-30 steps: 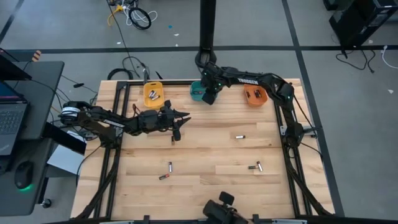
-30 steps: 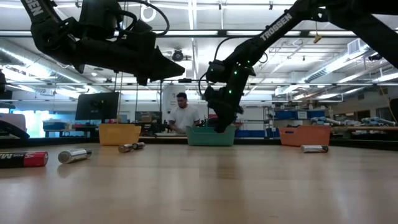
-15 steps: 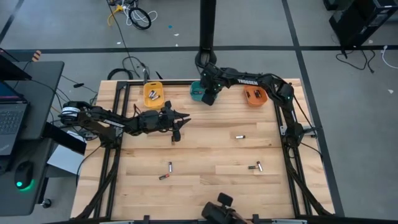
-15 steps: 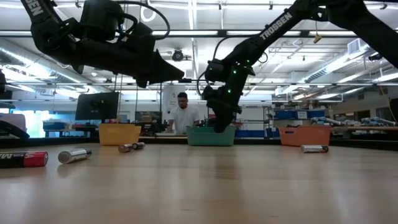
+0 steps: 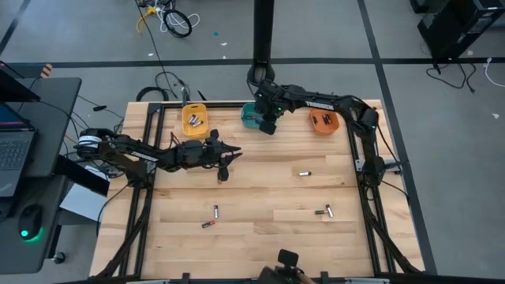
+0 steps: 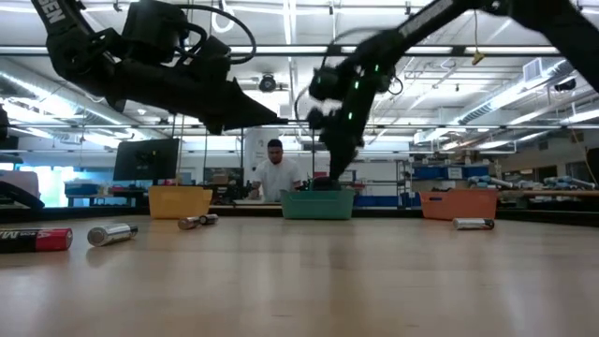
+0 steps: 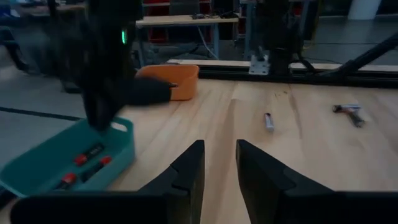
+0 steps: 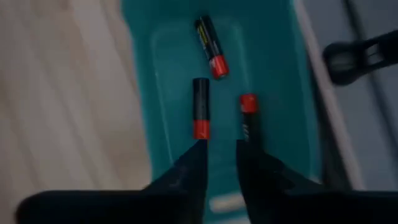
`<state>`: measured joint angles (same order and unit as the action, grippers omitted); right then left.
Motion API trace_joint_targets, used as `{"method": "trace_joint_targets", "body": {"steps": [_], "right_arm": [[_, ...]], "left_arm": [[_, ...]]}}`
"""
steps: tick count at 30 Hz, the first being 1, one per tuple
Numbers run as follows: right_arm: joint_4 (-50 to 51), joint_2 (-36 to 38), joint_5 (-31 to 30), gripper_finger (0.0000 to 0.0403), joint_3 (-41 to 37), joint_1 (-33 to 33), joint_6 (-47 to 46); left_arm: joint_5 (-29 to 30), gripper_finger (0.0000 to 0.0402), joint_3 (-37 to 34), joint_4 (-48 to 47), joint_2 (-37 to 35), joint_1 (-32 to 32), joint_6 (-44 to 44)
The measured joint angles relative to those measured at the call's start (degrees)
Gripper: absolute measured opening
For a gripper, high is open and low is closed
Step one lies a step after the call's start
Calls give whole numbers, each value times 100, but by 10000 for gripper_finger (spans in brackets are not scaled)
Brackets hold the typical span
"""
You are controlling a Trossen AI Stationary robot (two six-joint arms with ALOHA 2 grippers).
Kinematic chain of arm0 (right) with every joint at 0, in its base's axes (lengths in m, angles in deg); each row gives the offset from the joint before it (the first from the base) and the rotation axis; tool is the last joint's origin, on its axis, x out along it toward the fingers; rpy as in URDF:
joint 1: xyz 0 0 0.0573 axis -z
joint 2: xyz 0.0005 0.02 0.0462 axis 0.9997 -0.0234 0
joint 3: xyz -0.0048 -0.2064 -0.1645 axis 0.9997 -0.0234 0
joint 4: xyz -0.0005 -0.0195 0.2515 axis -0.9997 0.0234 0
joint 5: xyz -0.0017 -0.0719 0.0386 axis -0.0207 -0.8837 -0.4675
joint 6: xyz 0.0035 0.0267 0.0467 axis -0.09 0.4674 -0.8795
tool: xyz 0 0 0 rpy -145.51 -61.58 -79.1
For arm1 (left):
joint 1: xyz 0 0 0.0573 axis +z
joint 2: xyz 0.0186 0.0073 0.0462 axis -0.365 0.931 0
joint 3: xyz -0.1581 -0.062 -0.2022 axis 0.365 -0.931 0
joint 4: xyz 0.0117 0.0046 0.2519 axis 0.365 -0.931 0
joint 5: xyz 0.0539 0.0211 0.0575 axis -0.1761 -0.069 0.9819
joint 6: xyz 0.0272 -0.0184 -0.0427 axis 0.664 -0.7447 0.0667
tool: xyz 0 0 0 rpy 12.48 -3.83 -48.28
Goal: Sort batteries
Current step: Put the brown battery into the orange bin
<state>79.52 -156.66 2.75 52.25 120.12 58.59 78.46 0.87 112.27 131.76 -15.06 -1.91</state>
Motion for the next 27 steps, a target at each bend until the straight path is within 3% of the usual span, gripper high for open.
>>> {"method": "trace_joint_targets", "body": {"steps": [4,9,16,21,27], "right_arm": [[185,704,-224,16,-128,-233,82],[-508,1710,-225,12,-1266,-580,-200],[-2126,3190,-525,15,-3492,-1270,-1226],[-2724,3988,-1118,9,-4376,-1892,-1651],[-3109,4509,-1399,14,-4754,-2319,-1723]], "left_arm": [[-366,84,58,-435,-13,-2,-57],[-423,52,345,-1858,-118,13,-390],[357,20,1138,-4657,-223,218,-1986],[494,35,1215,-5501,-214,300,-3007],[529,95,1215,-6010,-112,330,-3981]]}}
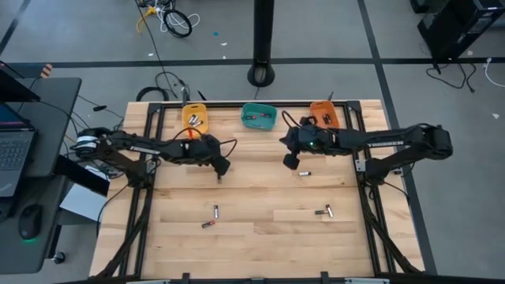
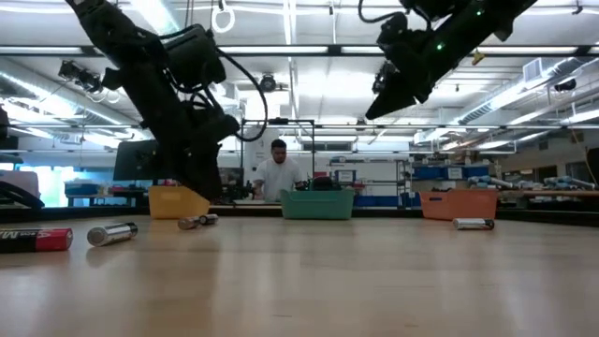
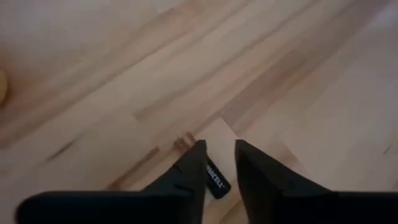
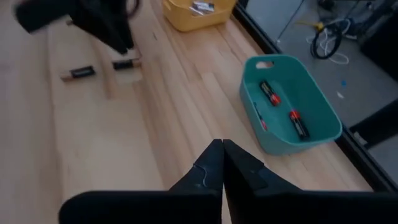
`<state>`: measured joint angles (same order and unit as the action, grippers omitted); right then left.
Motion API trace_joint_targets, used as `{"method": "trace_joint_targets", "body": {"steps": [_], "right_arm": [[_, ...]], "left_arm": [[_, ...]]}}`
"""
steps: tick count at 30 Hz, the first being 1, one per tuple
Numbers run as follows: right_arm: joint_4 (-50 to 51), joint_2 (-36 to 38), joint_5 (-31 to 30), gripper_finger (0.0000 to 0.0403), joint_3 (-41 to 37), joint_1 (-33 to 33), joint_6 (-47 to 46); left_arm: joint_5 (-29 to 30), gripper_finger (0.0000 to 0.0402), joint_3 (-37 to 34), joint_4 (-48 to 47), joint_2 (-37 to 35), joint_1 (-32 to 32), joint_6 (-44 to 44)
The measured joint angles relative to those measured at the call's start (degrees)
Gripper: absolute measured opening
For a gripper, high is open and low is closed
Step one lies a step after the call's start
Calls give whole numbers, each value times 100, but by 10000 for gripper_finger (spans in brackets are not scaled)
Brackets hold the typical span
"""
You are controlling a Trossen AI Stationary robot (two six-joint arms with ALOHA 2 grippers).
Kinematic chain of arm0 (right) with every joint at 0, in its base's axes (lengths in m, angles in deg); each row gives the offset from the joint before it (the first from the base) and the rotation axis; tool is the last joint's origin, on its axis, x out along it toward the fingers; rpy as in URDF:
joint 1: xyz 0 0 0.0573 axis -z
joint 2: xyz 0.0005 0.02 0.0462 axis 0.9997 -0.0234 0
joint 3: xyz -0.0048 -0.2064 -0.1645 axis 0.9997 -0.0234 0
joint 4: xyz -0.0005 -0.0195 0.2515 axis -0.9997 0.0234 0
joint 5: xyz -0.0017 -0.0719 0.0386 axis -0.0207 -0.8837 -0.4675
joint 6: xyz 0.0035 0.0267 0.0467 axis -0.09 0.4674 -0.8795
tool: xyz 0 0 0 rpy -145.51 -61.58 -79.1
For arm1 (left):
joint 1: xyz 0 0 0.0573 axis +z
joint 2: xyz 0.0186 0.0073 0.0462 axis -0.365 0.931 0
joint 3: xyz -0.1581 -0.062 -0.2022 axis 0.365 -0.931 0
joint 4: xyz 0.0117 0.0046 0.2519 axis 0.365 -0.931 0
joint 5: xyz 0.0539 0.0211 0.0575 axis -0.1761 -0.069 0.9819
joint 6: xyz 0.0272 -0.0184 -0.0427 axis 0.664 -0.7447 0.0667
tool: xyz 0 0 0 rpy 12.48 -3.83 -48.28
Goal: Sort batteries
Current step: Put the brown battery into the orange bin
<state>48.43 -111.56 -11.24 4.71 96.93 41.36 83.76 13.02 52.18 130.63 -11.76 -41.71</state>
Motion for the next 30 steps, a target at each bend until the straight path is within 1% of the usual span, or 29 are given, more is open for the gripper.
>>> {"method": "trace_joint_targets", "body": {"steps": [4,7,10,14,17,19,22,26,30], "right_arm": [[-68,81,-130,12,-16,-108,44],[-74,71,-248,9,-16,-145,92],[-85,57,-285,12,-16,-146,90],[-89,29,-289,14,-16,-148,89],[-95,29,-289,10,-16,-148,90],[-95,29,-289,10,-16,-148,94],[-88,29,-289,12,-16,-148,101],[-87,29,-289,12,-16,-146,233],[-22,74,-289,11,-16,-146,334]], "left_arm": [[46,139,4,-42,310,0,-251],[72,162,3,23,618,0,-333],[213,174,13,140,839,2,-432],[285,176,28,181,1010,2,-355],[302,165,31,164,1024,2,-130],[304,148,28,137,1026,2,106],[298,108,26,60,1031,-45,597],[284,47,31,24,1035,-91,988],[281,46,145,65,1004,-137,1537]]}}
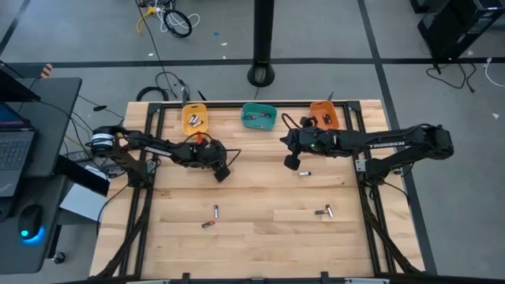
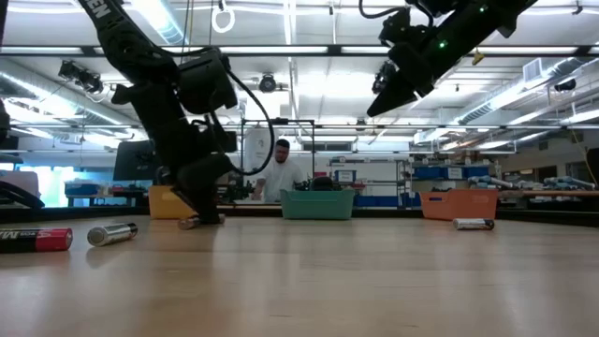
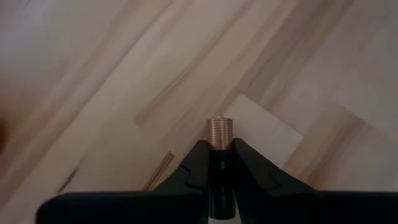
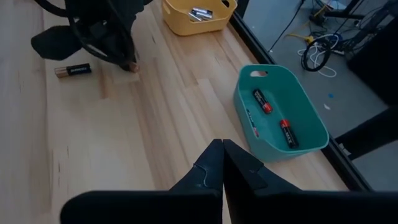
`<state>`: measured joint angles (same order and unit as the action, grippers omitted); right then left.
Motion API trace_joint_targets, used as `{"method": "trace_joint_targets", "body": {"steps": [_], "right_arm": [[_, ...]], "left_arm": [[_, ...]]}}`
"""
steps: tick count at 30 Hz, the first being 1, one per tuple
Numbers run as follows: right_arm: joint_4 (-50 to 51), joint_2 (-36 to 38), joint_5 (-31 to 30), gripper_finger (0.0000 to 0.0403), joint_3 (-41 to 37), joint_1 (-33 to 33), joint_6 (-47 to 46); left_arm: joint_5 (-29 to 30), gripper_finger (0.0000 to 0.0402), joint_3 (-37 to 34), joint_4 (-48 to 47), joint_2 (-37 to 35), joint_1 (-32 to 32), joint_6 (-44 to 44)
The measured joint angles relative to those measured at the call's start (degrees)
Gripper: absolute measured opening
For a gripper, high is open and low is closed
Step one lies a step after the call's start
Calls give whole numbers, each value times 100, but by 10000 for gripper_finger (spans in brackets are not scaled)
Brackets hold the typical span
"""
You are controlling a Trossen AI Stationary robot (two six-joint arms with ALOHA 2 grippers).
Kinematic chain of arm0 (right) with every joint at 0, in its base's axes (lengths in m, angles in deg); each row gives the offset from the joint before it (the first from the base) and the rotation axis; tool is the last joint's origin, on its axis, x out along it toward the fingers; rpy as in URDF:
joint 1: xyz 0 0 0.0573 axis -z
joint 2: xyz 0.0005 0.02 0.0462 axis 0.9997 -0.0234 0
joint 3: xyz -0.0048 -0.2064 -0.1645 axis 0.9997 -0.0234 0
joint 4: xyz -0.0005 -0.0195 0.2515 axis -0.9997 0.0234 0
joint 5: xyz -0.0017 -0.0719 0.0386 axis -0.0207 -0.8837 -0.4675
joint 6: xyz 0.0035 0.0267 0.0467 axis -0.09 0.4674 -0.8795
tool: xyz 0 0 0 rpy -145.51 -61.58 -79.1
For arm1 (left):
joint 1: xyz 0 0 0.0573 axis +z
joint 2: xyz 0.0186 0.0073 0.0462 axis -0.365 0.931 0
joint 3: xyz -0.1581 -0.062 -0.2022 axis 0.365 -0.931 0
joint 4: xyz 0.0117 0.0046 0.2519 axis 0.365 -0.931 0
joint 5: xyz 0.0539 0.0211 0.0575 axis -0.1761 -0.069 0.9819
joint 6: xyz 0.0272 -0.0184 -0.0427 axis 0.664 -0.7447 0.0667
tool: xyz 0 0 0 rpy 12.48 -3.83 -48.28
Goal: Sort batteries
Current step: Put the brown battery into the orange bin
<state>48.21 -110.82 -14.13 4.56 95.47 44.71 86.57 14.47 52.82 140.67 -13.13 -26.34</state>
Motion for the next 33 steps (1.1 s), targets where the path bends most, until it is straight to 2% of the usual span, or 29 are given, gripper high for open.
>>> {"method": "trace_joint_targets", "body": {"steps": [3,6,9,12,16,19,22,27,33], "right_arm": [[242,152,0,12,1,0,56],[742,370,-116,10,-9,0,88],[562,631,-178,6,-284,5,80],[-246,836,115,6,-814,12,35],[-1826,818,841,7,-1563,4,-219],[-2709,717,986,8,-1905,-50,-337],[-2921,738,887,8,-1958,-74,-354],[-2867,882,742,10,-1857,82,-583],[-3655,858,914,48,-1761,106,-801]], "left_arm": [[-99,46,96,364,-97,-8,426],[-279,46,109,1493,-262,6,789],[-814,46,-35,2580,-218,79,1021],[-1220,46,-114,3716,-204,120,1078],[-1862,46,-169,4806,-207,195,1117],[-2152,46,-169,5544,-213,186,1181],[-2237,46,-39,5635,-213,278,1162],[-2605,46,638,4879,-141,510,1366],[-3188,46,1411,4760,228,599,1782]]}}
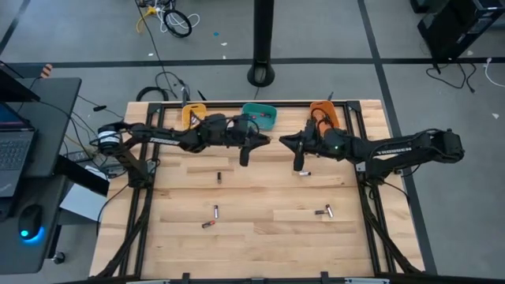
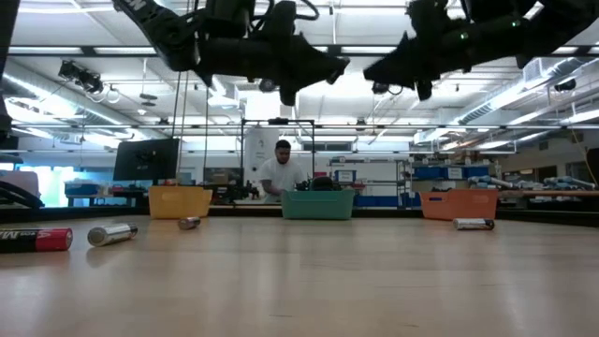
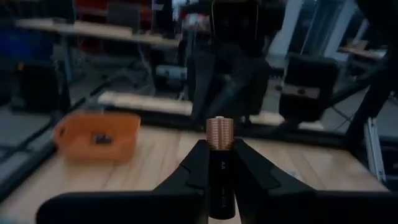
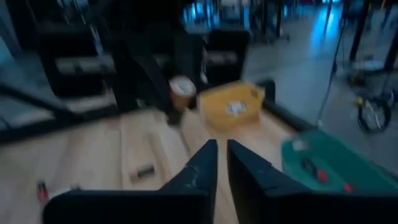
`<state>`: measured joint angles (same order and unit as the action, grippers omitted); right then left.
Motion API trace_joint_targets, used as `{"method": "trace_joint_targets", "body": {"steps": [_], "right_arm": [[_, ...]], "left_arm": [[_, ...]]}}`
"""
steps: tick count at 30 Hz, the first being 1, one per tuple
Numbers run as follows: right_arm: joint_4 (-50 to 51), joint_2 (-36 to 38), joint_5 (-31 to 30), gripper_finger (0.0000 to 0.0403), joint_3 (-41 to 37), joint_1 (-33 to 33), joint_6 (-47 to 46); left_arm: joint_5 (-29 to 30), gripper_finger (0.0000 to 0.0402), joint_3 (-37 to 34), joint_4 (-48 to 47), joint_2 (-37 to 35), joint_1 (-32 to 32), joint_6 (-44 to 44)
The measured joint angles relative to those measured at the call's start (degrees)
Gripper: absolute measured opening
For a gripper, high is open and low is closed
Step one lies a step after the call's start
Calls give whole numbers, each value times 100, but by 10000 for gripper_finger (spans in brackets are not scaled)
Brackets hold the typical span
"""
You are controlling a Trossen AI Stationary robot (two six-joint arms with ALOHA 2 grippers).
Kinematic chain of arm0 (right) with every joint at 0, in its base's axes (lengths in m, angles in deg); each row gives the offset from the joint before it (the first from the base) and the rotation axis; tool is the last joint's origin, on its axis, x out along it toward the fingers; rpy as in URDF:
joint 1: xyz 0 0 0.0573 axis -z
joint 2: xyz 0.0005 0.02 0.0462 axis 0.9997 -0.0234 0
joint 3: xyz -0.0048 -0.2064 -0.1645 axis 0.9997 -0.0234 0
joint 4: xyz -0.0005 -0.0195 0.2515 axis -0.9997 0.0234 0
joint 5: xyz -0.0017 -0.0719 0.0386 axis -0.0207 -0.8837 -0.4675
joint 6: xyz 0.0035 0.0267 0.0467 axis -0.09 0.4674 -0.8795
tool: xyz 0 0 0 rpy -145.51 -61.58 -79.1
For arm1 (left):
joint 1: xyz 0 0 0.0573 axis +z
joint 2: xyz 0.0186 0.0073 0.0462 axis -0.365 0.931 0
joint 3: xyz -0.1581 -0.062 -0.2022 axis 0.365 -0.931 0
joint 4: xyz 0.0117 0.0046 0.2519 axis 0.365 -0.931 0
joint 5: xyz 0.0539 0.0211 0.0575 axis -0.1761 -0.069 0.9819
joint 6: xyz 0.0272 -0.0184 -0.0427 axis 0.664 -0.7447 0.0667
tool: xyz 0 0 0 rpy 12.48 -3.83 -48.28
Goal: Sort batteries
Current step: Put the brown battery into the orange bin
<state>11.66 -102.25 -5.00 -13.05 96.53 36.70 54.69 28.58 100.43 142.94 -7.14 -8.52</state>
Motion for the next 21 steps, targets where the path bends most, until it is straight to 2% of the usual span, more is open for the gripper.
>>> {"method": "trace_joint_targets", "body": {"steps": [3,9,12,16,21], "right_arm": [[-539,13,52,78,5,-75,67],[-1083,13,214,143,6,-275,170],[-1242,11,214,169,6,-361,261],[-1581,9,216,187,6,-406,398],[-1865,9,301,186,6,-412,567]], "left_arm": [[-139,46,201,60,146,3,31],[-497,46,276,1689,362,29,-308],[-581,46,274,2148,399,50,-469],[-628,46,273,2418,400,48,-484],[-648,46,288,2606,400,21,-488]]}}
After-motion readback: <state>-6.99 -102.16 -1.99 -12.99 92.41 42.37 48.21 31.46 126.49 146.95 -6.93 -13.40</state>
